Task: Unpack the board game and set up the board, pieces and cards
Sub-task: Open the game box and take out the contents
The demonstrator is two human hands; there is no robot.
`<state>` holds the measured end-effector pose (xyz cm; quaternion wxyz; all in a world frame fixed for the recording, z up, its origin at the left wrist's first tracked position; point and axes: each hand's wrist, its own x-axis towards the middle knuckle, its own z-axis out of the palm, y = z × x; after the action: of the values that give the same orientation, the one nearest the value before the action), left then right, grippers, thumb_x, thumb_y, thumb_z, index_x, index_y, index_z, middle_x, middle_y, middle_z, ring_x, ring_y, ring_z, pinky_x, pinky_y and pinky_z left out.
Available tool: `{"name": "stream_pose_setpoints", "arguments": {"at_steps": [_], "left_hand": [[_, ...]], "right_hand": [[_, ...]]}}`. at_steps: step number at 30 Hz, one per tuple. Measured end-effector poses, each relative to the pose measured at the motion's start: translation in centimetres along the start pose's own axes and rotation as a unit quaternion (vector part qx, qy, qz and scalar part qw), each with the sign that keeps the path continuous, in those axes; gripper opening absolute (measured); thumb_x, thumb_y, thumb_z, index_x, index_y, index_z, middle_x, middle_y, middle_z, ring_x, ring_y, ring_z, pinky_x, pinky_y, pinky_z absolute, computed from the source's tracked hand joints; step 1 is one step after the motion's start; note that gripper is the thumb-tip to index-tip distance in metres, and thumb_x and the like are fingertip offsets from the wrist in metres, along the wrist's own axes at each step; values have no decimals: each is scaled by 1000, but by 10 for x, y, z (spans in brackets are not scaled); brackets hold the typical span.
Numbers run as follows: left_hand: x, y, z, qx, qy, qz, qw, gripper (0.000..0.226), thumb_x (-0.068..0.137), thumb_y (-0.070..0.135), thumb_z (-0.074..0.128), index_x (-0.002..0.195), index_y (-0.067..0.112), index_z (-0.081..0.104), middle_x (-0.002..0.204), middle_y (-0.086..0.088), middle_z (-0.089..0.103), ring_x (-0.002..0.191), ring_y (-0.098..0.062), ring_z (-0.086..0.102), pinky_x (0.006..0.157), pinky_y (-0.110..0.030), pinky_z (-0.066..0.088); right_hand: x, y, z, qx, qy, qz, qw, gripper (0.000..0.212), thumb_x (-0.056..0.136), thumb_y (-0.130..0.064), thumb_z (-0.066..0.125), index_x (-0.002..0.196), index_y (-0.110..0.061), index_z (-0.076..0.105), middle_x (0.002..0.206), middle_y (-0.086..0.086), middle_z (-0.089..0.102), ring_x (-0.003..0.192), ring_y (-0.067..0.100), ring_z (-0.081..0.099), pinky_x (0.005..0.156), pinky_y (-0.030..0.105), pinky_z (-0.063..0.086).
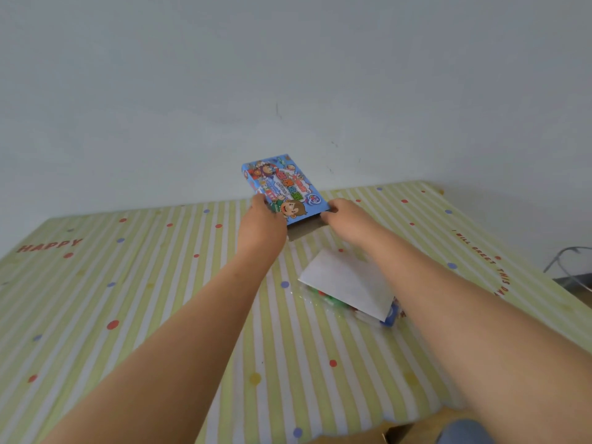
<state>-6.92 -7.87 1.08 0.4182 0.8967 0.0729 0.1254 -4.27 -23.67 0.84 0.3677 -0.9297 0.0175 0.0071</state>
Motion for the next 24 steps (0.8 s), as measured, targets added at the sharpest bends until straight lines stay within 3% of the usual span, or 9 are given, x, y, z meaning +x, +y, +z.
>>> {"name": "stream_pose_setpoints", "arguments": {"at_steps": [2, 5, 9, 14, 17, 19, 22, 24], "left_hand": [[4, 13, 4, -6, -6, 20, 1000, 37, 96, 17, 45, 133, 16, 38, 121, -7, 58, 94, -25, 60, 64, -33, 45], [10, 31, 16, -22, -17, 30, 999, 37, 95, 15, 46, 131, 16, 41, 125, -6, 57, 94, -23, 57, 64, -31, 46], [13, 55, 40, -50, -40, 32, 997, 36, 95, 12, 46, 130, 14, 48, 124, -3, 57, 86, -16, 49, 52, -20, 35], [19, 79, 80, -97, -78, 20, 992, 31, 91, 6, 50, 121, 8, 56, 113, -4, 56, 73, -16, 52, 42, -14, 34], [22, 89, 103, -100, -99, 26, 990, 24, 89, 7, 52, 112, 5, 59, 116, -8, 58, 76, -22, 55, 51, -21, 42], [22, 98, 119, -104, -125, 21, 986, 27, 91, 8, 51, 117, 7, 58, 110, -6, 59, 80, -22, 55, 58, -26, 43], [21, 108, 139, -96, -163, 26, 982, 31, 93, 12, 50, 123, 9, 56, 112, -8, 64, 85, -24, 58, 71, -31, 47], [20, 115, 153, -81, -182, 37, 979, 33, 93, 14, 50, 126, 10, 54, 114, -8, 63, 90, -25, 59, 75, -32, 49]], "right_hand": [[2, 4, -8, 7, 24, -3, 1000, 27, 96, -25, 47, 116, -10, 56, 103, 7, 60, 87, 23, 54, 62, 30, 37], [3, 15, -21, 17, 58, 0, 998, 26, 95, -25, 49, 114, -9, 57, 96, 5, 58, 84, 23, 53, 57, 28, 35], [6, 34, -40, 25, 106, 20, 994, 29, 94, -26, 49, 113, -6, 58, 105, 10, 63, 85, 24, 54, 64, 31, 36], [9, 67, -66, 27, 151, 60, 986, 32, 95, -27, 49, 118, -6, 57, 112, 11, 63, 100, 29, 57, 75, 33, 41], [11, 86, -78, 32, 163, 79, 983, 33, 95, -28, 49, 119, -7, 56, 113, 10, 63, 100, 28, 58, 78, 35, 44], [12, 99, -88, 32, 170, 88, 981, 34, 95, -28, 49, 120, -7, 56, 109, 10, 63, 97, 29, 62, 78, 37, 47], [14, 117, -96, 21, 180, 94, 979, 29, 95, -25, 50, 116, -6, 56, 103, 7, 64, 82, 24, 61, 74, 36, 46], [16, 129, -101, 6, 187, 110, 976, 20, 95, -24, 49, 110, -11, 54, 92, 2, 59, 66, 13, 53, 63, 32, 38]]}}
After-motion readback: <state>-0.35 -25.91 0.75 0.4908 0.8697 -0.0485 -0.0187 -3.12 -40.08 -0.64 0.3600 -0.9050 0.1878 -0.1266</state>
